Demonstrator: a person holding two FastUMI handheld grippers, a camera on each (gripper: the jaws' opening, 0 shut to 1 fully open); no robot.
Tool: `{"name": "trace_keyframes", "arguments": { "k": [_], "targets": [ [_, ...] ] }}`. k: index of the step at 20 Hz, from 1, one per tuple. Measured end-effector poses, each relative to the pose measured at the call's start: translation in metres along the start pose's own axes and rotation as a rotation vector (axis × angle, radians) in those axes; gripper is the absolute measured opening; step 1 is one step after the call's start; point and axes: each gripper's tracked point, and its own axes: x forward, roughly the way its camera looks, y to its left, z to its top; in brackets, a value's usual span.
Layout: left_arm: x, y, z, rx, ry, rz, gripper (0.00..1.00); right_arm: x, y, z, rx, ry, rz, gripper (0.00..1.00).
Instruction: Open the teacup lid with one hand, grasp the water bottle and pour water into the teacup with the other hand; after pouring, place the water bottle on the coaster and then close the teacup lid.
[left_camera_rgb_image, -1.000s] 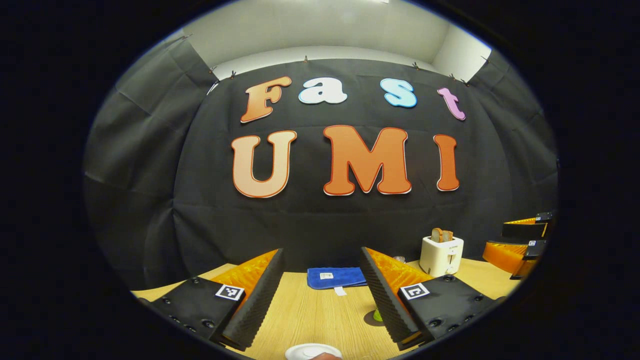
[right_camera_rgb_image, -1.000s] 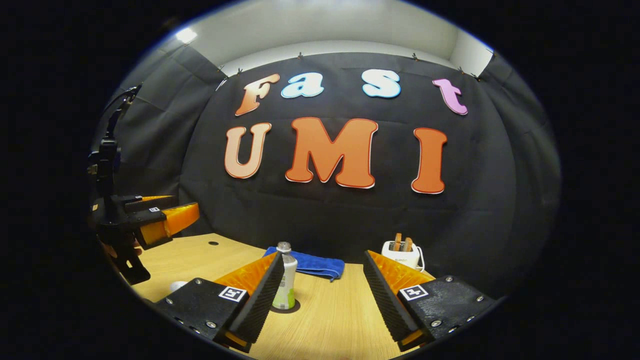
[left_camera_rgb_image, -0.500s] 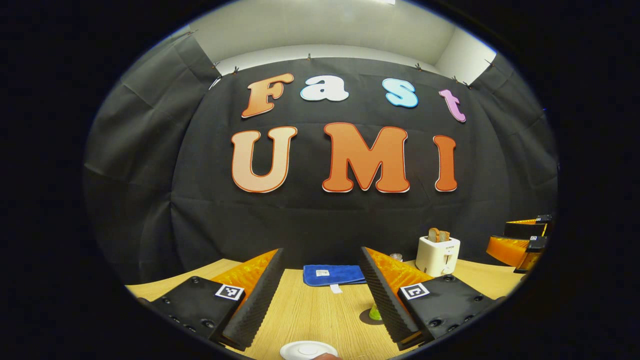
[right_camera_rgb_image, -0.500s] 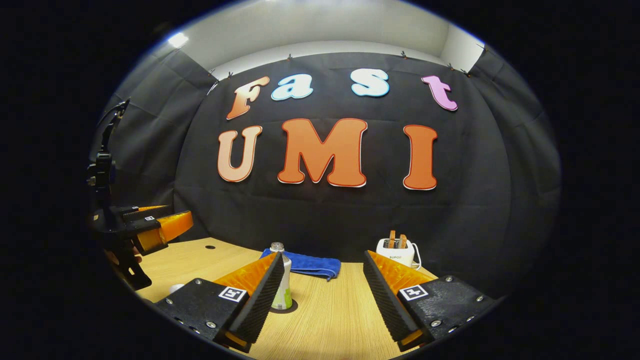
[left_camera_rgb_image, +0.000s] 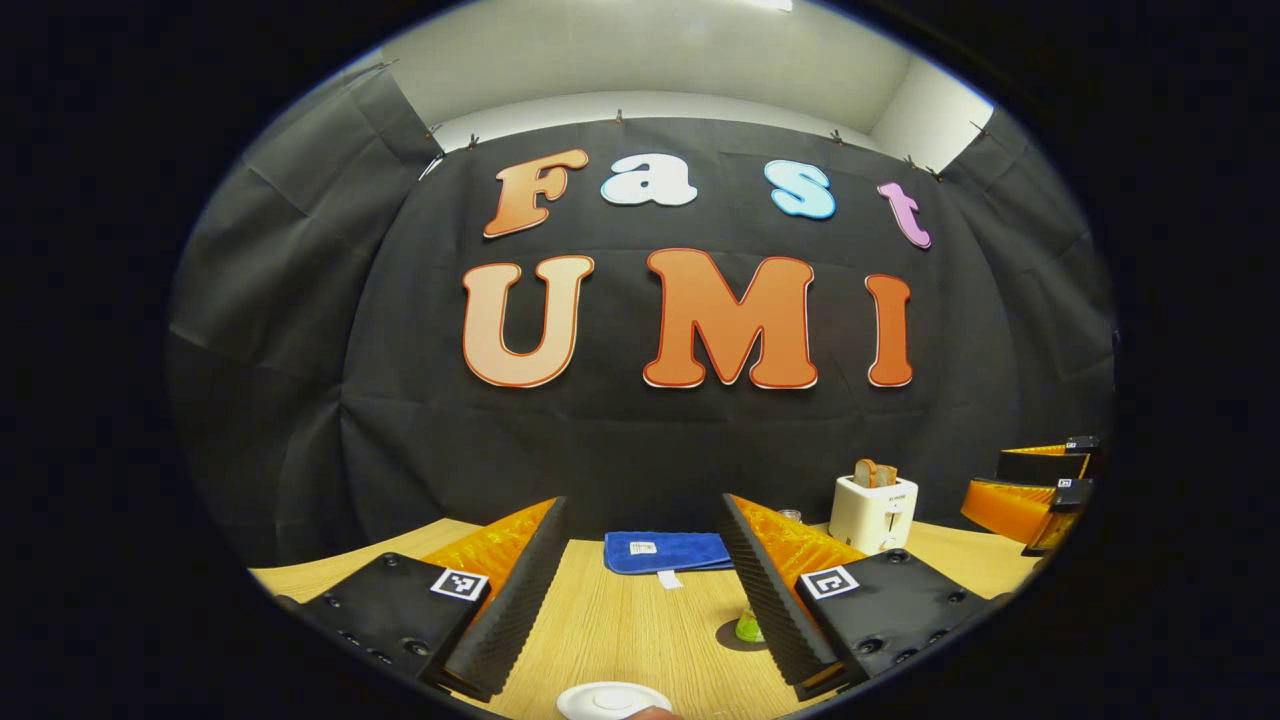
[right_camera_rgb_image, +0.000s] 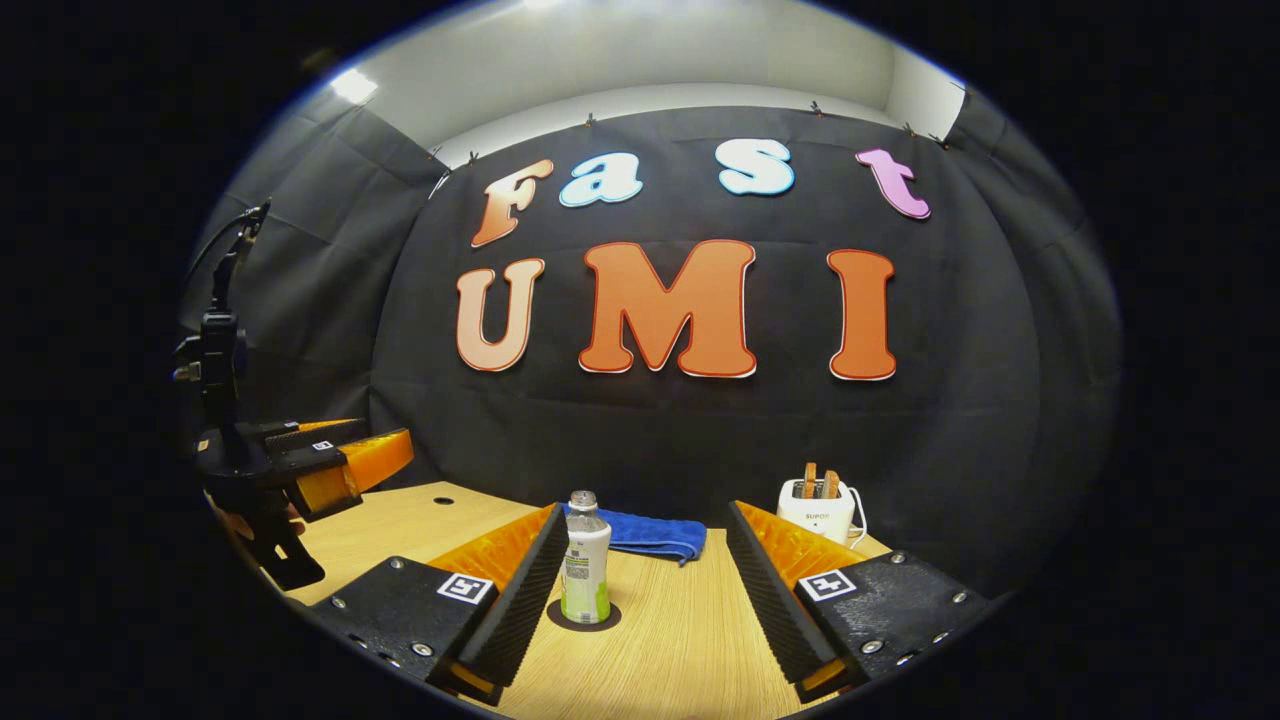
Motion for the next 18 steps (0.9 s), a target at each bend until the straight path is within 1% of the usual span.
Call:
{"name": "trace_keyframes", "arguments": {
  "k": [3,13,14,15,16,18],
  "targets": [
    [0.0005,-0.0015,-0.0008,0.000,0.005,-0.005,0.95,-0.0002,0.0049,0.0004,-0.003,0.000,0.013,0.95],
    [0.0000,-0.0005,-0.0048,-0.002,0.013,0.002,0.95,-0.0003,0.0099,-0.0002,-0.013,0.001,0.021,0.95],
    [0.0002,-0.0005,-0.0053,-0.002,0.013,0.003,0.95,0.0002,0.0095,-0.0006,-0.013,-0.001,0.021,0.99],
    [-0.0005,-0.0006,-0.0061,-0.002,0.015,0.002,0.95,0.0007,0.0102,-0.0004,-0.012,0.000,0.022,0.99],
    [-0.0005,-0.0005,-0.0064,-0.002,0.014,0.003,0.95,0.0003,0.0101,0.0004,-0.008,-0.001,0.023,0.95],
    [0.0001,-0.0004,-0.0068,-0.001,0.015,0.006,0.95,0.0014,0.0099,-0.0009,-0.005,0.003,0.023,0.95]
  ]
}}
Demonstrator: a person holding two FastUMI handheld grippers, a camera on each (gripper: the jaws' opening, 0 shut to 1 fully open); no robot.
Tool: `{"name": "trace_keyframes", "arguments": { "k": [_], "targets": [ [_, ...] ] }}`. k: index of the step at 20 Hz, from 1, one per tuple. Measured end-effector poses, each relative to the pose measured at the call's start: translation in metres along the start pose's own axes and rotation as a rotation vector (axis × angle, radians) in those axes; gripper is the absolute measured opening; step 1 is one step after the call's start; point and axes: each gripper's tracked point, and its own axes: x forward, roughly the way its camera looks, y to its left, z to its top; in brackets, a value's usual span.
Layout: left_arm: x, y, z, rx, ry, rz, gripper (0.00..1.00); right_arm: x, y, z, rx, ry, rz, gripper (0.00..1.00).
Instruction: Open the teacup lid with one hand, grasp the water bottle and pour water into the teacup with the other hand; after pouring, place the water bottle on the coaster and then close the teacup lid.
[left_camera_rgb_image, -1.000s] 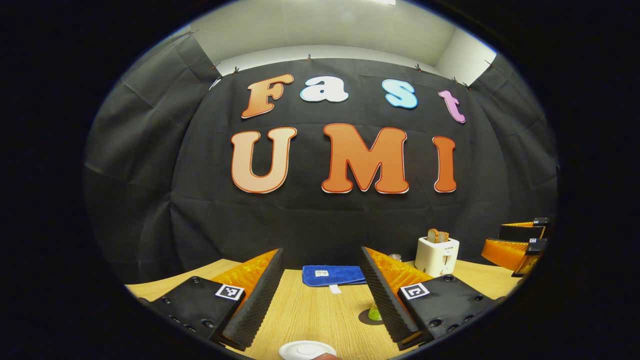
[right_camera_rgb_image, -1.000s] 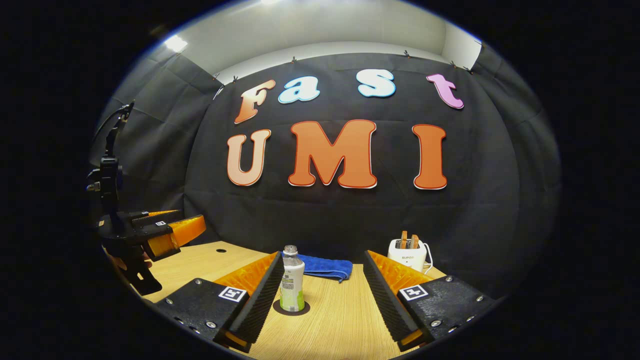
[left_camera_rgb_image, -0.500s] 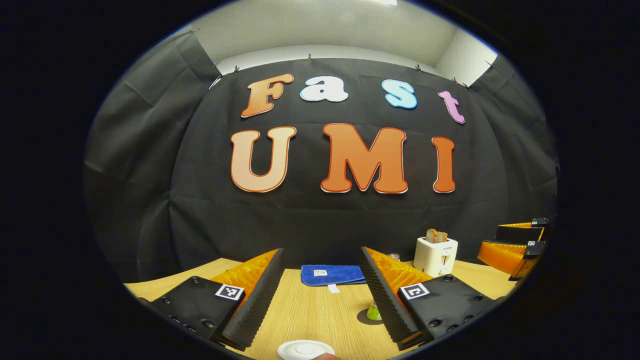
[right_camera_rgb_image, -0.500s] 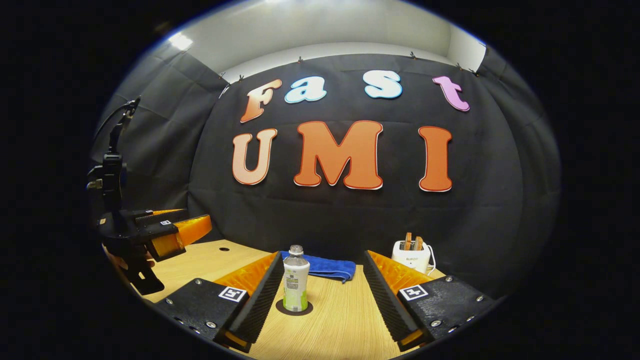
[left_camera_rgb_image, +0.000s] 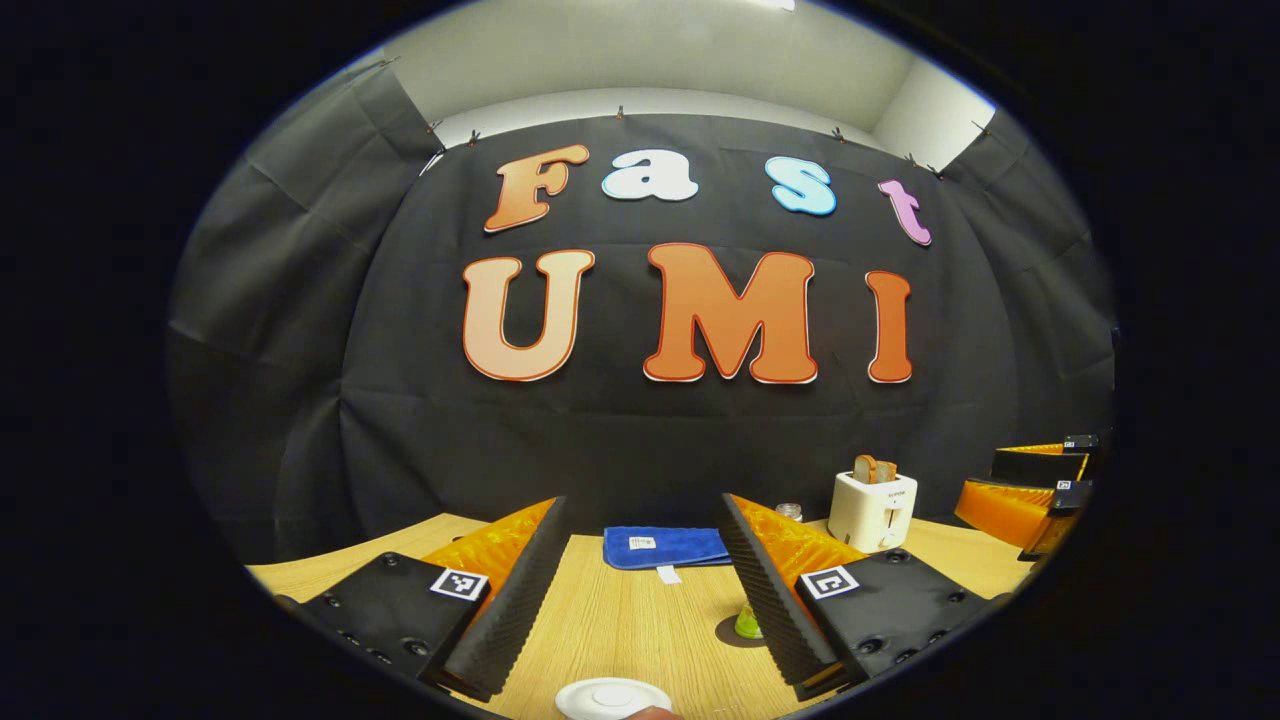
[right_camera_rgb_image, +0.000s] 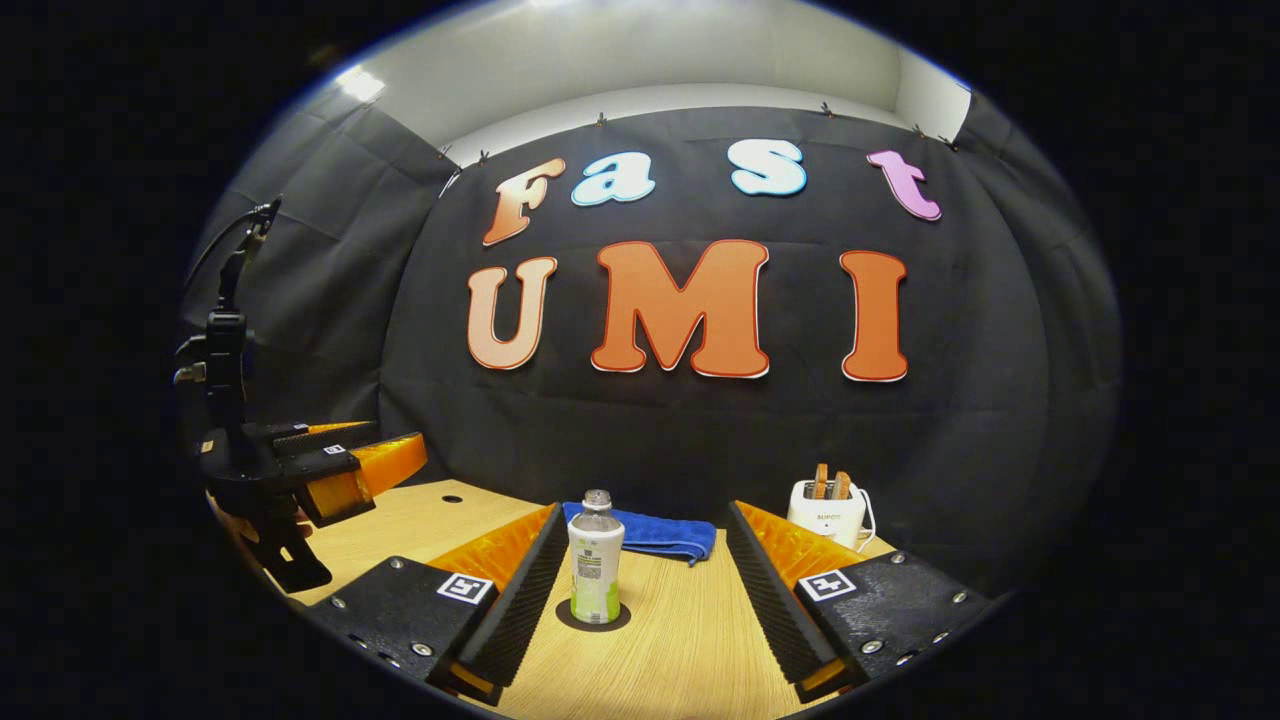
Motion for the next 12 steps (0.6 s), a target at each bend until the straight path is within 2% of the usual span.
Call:
{"name": "trace_keyframes", "arguments": {
  "k": [7,8,12],
  "targets": [
    [0.000,0.001,-0.001,0.002,-0.002,0.008,0.95,0.002,-0.003,0.003,0.004,-0.010,-0.010,0.95],
    [0.000,0.002,-0.002,0.004,0.000,0.008,0.98,0.003,-0.003,0.002,0.002,-0.009,-0.011,0.95],
    [-0.002,0.004,-0.010,0.028,0.015,0.017,0.95,0.006,-0.004,-0.009,-0.008,0.016,-0.017,0.95]
  ]
}}
